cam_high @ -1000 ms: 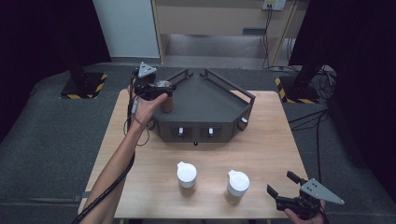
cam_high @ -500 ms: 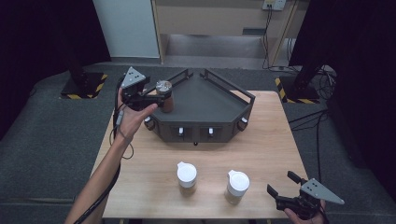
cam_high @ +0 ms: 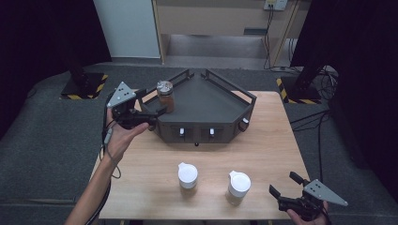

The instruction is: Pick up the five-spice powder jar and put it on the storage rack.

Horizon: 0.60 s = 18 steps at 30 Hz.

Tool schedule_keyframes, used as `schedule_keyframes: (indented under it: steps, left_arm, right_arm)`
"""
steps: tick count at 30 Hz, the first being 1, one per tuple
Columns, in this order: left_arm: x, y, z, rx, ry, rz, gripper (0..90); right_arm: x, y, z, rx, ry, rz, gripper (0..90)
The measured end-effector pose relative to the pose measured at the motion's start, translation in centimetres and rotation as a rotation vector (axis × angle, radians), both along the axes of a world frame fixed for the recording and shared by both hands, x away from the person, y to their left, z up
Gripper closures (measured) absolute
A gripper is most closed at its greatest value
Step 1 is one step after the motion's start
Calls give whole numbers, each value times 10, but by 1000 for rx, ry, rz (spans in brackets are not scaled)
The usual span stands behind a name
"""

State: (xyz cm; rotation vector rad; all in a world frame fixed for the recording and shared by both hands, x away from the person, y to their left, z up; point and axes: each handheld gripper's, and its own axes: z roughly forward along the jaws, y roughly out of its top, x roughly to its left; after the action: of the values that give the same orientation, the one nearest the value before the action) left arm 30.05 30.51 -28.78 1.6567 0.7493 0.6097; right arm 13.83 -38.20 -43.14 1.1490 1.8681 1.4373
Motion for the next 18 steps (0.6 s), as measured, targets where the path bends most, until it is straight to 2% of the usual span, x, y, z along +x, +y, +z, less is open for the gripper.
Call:
schedule_keyframes:
  steps: [5,18]
  left_arm:
    - [-20,13,-15,-4,0,-13,41]
    - [-54,44,-51,-41,5,-81,40]
  right_arm:
    - [1,1,0,-8,3,10,35]
    - [3,1,1,-13,11,15,36]
